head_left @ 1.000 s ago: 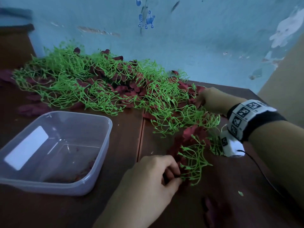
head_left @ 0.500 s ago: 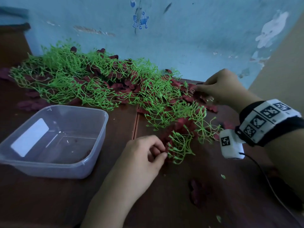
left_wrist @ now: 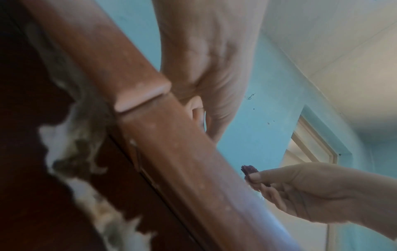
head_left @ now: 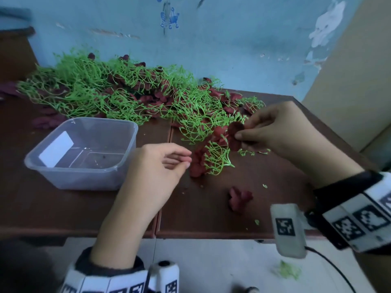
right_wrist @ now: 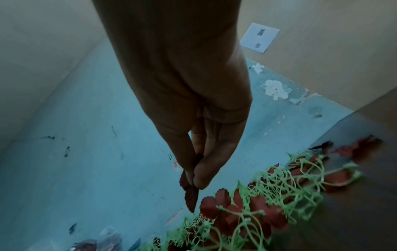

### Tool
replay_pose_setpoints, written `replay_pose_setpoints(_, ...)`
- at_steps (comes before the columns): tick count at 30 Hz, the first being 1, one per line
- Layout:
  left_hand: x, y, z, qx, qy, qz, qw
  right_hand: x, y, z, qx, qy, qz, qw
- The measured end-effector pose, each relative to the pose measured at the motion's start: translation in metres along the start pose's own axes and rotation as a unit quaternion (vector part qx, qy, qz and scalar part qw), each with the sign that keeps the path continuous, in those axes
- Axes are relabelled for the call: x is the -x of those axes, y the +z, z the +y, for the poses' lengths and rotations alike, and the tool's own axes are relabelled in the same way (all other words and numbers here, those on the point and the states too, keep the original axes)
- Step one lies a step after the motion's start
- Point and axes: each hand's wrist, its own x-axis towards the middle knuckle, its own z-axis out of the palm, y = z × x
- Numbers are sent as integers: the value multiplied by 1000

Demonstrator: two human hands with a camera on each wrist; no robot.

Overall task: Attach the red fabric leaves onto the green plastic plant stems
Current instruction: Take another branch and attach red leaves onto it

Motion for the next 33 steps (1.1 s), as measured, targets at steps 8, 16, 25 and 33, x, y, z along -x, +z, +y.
replay_pose_setpoints(8,15,11,10,22,-6,-57,998,39,23,28,-156,71,-14,985)
replay_pose_setpoints(16,18,10,0,7,-16,-67,998,47,45,55,-137,124,13,983)
replay_pose_setpoints(25,21,10,-6,87,-49,-54,994,63,50,47,-56,15,126,990)
replay_pose_setpoints(33,20,6,-5,172,-31,-43,984,65,69,40,-131,23,70,989)
